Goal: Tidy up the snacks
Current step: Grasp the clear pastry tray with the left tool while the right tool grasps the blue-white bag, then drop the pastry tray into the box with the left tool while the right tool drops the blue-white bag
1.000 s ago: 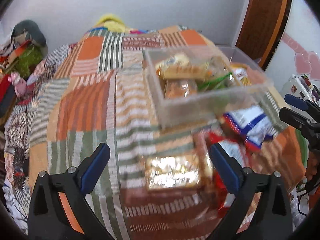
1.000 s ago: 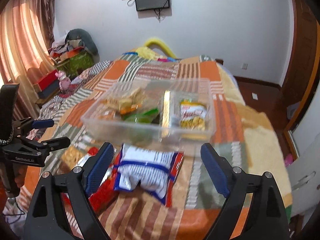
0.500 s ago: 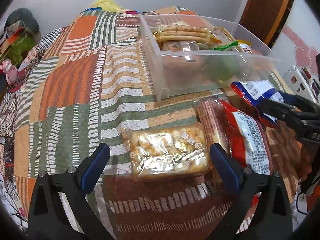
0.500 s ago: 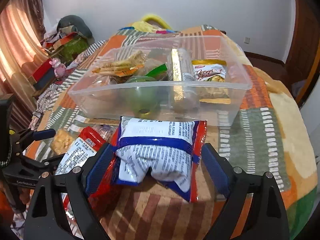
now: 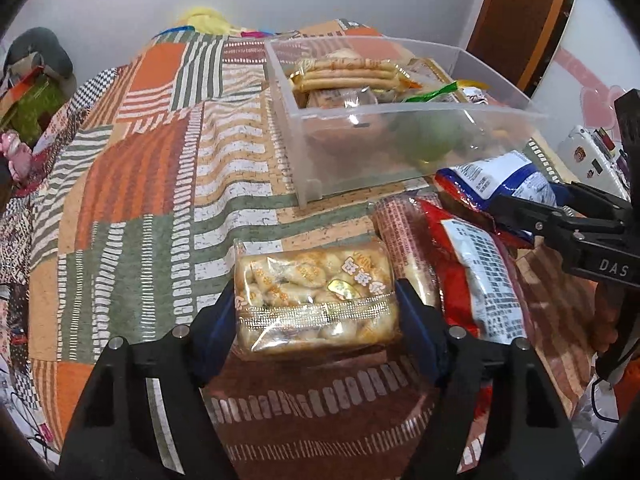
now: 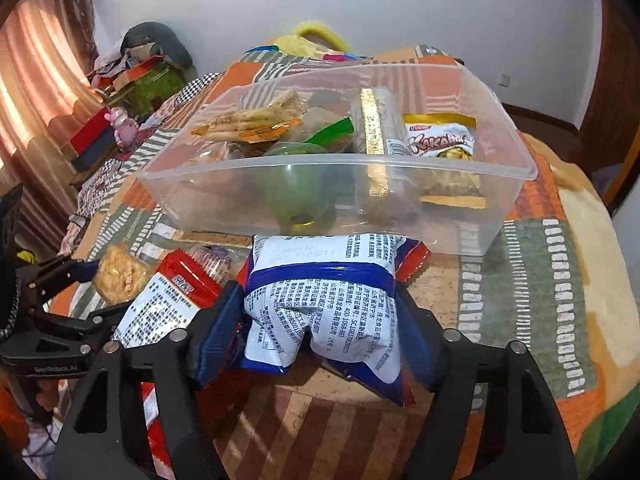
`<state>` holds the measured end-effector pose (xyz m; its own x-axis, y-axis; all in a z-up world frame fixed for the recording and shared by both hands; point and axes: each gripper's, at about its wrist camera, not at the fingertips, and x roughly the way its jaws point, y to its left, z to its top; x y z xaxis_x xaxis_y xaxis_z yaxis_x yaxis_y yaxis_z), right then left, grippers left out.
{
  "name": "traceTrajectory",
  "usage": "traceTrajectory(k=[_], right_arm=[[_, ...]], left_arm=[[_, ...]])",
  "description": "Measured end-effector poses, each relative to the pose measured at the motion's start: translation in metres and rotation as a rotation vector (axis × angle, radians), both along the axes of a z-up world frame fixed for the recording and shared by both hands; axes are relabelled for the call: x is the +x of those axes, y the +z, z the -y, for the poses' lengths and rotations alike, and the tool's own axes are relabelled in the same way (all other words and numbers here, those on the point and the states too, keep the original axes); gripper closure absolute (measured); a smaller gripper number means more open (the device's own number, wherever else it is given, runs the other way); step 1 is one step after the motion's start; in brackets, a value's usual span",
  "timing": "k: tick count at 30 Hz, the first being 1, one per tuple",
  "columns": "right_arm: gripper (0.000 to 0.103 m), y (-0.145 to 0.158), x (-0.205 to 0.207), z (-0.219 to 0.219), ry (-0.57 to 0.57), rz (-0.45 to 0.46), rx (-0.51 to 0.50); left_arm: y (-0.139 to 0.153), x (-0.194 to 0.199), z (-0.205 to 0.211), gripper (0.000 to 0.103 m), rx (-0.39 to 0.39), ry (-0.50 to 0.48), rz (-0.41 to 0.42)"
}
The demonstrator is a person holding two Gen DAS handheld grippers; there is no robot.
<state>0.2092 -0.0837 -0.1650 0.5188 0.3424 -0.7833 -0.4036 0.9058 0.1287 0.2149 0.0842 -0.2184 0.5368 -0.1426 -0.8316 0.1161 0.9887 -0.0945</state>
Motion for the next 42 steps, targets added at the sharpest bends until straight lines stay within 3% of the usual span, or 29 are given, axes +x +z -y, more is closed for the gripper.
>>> traceTrajectory(k=[8,21,30,42], right_arm=[[0.041,0.010,-0.011,0.009,0.002,0.031,-0.009],[0.041,0.067,-0.008,0.027,-0.042,0.191,0.058],[0.040,0.076,0.037,0.019,-0.086,0.251,0.045],[0.039,0.055,0.092,-0.015,-0.048,0.204,0.012]], left_arm=[[0.032,-0.006,-0.007,0.029,-0.022,0.035,0.062],[0.088,0.026,0.001,0.029,-0.076,0.050,0.181],[0.095,0.083,0.024,0.029,-0.105,0.043,0.183],[0.084,0.155,0.021,0.029,-0.103,0.091,0.140]])
